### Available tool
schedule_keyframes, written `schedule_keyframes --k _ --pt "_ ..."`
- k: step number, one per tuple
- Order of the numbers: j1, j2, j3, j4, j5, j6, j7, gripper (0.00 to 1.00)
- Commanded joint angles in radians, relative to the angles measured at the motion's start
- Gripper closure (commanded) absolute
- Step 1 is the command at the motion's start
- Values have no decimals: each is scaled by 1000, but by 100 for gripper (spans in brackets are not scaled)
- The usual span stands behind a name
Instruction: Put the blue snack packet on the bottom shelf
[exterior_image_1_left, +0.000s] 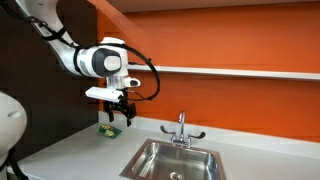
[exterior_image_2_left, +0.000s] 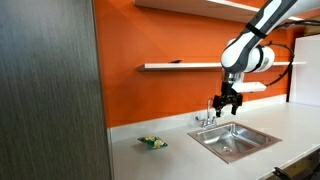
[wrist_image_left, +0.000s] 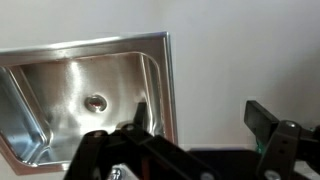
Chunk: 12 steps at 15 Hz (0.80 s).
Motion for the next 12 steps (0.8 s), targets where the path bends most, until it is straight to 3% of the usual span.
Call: schedule_keyframes --k 1,12 --pt "-14 0 17 1 11 -2 -7 0" --pt "-5 142 -13 33 83 17 -34 0"
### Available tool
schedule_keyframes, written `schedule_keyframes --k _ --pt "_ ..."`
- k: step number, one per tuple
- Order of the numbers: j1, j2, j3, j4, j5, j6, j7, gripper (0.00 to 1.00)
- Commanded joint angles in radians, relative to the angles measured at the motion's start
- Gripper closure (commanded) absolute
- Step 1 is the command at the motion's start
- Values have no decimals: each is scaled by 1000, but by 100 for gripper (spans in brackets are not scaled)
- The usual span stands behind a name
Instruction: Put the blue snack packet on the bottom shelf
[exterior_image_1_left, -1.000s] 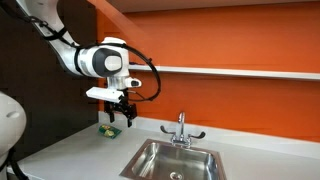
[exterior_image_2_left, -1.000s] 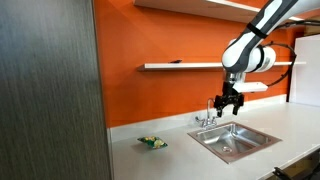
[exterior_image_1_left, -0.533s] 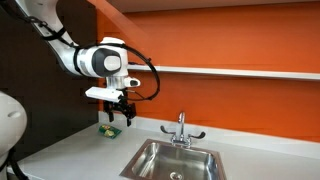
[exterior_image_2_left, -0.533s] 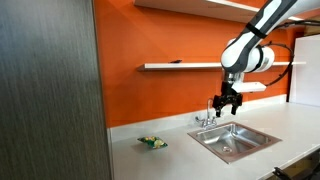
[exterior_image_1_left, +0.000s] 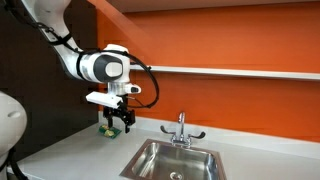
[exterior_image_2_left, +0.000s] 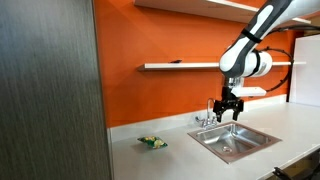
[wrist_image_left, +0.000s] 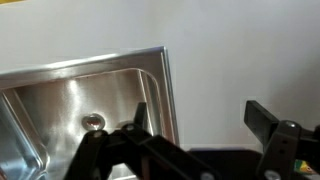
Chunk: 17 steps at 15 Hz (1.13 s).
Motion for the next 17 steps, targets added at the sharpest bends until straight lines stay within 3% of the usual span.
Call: schedule_keyframes --k 1,11,17 --pt "-5 89 -9 34 44 18 -39 0" --pt "-2 226 -7 68 69 135 -172 0" --pt "-15 222 7 61 47 120 -124 0"
